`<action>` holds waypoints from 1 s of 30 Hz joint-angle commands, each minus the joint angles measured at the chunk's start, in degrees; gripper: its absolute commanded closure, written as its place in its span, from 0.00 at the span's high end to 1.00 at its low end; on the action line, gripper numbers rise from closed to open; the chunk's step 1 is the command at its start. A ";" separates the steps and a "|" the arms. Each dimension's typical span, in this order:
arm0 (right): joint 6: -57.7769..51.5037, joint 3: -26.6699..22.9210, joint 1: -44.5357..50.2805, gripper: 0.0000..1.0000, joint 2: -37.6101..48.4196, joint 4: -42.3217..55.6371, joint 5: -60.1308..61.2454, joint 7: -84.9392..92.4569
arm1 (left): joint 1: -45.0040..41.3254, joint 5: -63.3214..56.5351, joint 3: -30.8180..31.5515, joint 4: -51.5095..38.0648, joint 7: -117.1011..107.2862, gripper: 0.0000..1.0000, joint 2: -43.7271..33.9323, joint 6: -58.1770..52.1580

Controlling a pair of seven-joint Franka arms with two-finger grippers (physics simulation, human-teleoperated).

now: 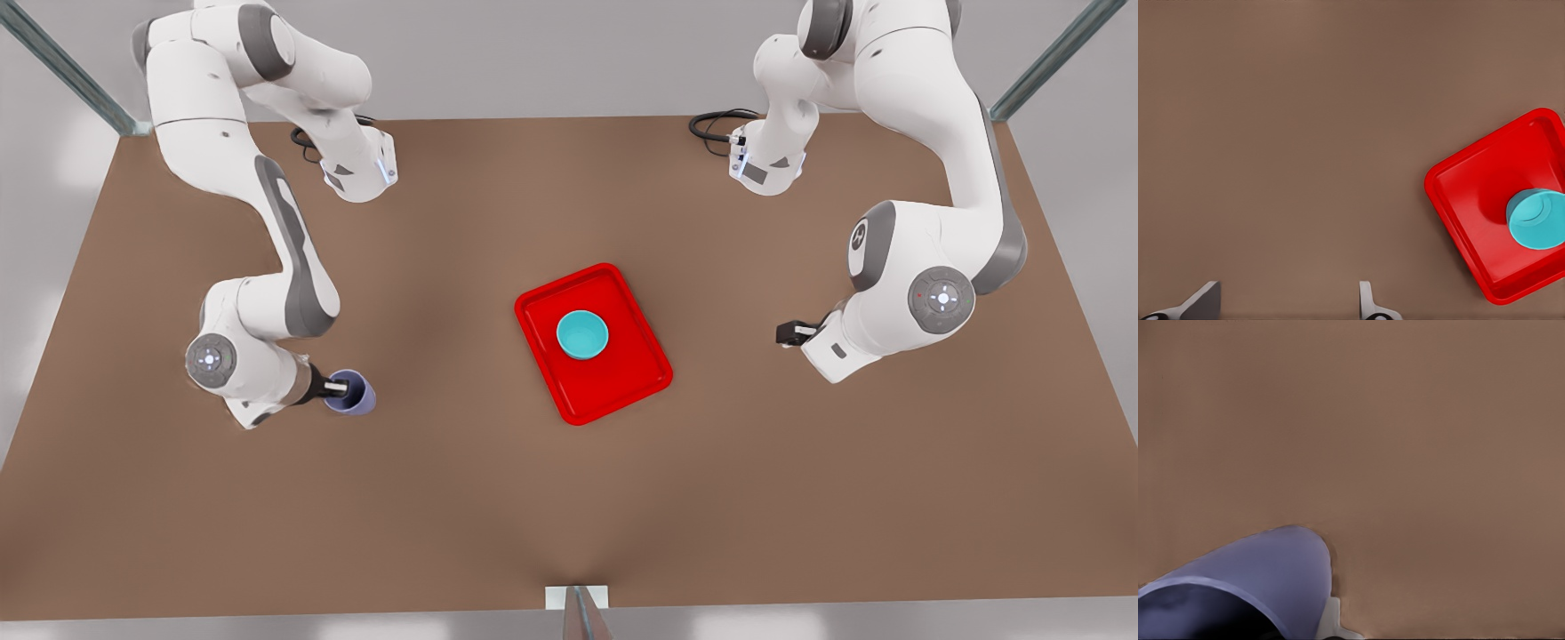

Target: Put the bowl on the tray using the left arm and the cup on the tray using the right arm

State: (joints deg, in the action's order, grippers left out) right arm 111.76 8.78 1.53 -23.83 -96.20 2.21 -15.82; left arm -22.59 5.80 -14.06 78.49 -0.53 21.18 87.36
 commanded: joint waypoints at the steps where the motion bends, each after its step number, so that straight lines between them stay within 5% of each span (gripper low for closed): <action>1: -0.74 0.01 0.74 0.21 -0.08 0.65 -0.54 -1.38 | 0.00 -0.09 0.00 0.00 0.00 1.00 0.00 0.00; 8: -2.16 0.10 25.10 0.21 -4.64 12.44 4.38 -29.61 | 0.00 0.00 0.00 0.00 -0.17 1.00 0.09 0.00; 16: 5.31 0.28 36.26 0.21 -33.21 46.80 4.21 -40.87 | 0.00 -0.09 0.08 -0.18 -0.35 1.00 -0.27 -0.70; 18: 11.20 -0.16 36.88 0.21 -35.50 48.12 4.12 -40.25 | 0.00 -0.09 0.08 -0.18 -0.35 1.00 -0.27 -0.62; 23: 1.62 0.89 37.76 0.21 -35.15 48.12 4.30 -40.08 | 0.00 -0.09 0.08 -0.18 -0.26 1.00 -0.18 -0.62; 30: 4.79 0.63 39.25 0.21 -37.52 47.77 3.94 -38.93 | 0.00 -0.09 0.08 -0.18 -0.26 1.00 -0.09 -0.18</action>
State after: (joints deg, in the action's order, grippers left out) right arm 116.75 9.23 41.52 -61.39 -48.44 6.17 -54.62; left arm -22.59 5.71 -13.97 78.39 -0.79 21.18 87.18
